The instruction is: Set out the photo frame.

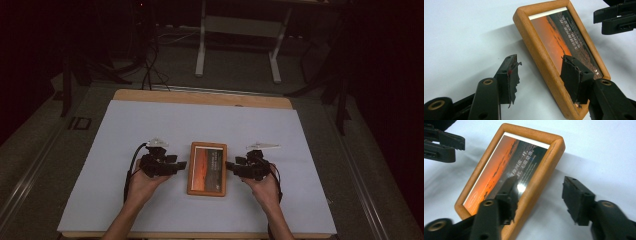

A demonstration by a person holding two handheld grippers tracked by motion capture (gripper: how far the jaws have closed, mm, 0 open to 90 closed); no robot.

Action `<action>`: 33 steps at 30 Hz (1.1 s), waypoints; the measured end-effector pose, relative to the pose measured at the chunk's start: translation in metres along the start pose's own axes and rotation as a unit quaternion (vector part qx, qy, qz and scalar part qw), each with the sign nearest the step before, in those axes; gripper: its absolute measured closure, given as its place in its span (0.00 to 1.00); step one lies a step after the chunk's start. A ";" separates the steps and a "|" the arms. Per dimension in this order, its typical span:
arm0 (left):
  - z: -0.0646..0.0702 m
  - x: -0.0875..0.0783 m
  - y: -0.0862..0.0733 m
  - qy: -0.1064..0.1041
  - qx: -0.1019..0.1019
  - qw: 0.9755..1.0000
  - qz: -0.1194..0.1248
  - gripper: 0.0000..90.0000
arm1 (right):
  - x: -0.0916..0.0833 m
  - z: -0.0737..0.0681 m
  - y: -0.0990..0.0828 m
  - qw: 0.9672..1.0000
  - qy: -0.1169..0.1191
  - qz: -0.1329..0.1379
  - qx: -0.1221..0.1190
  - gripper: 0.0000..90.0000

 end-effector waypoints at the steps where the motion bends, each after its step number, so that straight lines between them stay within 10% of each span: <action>1: 0.000 0.000 0.000 0.000 0.000 1.000 0.001 0.53 | 0.000 -0.001 0.000 1.000 0.001 -0.001 -0.002 0.47; 11: 0.003 -0.003 0.001 -0.009 0.000 1.000 0.009 0.53 | 0.004 -0.016 0.011 0.997 -0.031 -0.018 -0.062 0.47; 22: 0.006 -0.003 0.000 -0.016 0.003 1.000 0.009 0.53 | 0.015 -0.023 0.027 0.992 -0.060 0.010 -0.112 0.97; 33: 0.009 -0.004 0.001 -0.015 0.006 1.000 0.009 0.53 | 0.035 -0.025 0.043 0.985 -0.082 0.010 -0.154 1.00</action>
Point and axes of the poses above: each handheld gripper's, and its own axes: x roughly forward along the jaws, y roughly out of its top, z roughly to its right, the point moved 3 cm from there along x, roughly forward along the jaws, and after that the axes turned 12 degrees about -y, right-handed, at the moved point
